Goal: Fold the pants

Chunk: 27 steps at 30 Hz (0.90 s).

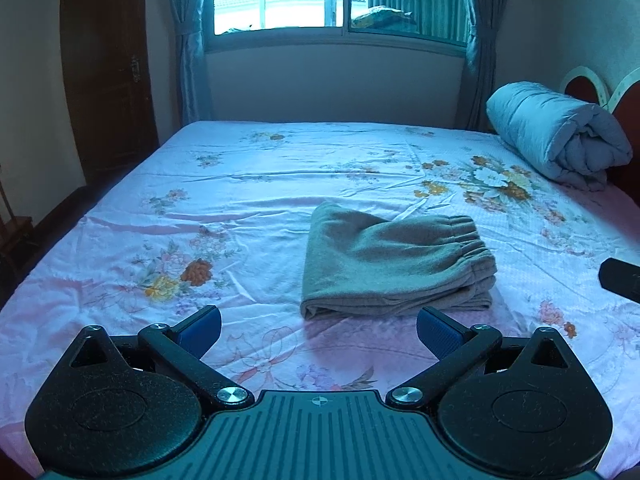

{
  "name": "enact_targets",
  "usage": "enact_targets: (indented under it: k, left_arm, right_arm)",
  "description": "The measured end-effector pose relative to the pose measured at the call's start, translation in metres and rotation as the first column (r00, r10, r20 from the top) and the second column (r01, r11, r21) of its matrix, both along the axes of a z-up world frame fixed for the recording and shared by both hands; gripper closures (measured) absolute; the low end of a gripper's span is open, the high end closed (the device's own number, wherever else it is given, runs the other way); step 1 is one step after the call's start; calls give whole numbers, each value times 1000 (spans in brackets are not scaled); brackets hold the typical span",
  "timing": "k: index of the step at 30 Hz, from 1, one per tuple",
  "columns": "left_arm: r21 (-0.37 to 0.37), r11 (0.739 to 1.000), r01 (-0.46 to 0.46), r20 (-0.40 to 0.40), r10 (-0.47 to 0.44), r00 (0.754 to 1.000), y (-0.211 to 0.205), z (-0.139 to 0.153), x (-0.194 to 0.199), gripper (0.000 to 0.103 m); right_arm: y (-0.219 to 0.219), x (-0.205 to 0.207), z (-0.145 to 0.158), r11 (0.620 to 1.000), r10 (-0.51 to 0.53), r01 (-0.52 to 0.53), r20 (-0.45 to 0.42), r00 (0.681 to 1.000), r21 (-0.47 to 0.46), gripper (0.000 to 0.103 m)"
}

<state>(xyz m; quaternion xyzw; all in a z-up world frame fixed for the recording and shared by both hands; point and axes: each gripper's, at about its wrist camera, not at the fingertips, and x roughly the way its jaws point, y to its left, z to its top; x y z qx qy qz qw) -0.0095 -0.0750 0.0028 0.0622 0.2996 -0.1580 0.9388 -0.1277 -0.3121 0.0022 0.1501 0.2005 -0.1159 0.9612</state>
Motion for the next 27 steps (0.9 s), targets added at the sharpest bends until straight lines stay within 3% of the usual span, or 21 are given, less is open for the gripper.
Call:
enact_targets:
  k: [9,27]
  left_arm:
    - [-57,998,30,-19,-31,999,-1,-3,1,0]
    - [-11,998,57,-28,-57,998,-20,-10,6,0]
  right_arm:
    - [2,2,-3,1000,7,-7,-5,1000,8,6]
    - [2,10,-9,1000,1,-1,-22,1000,7,6]
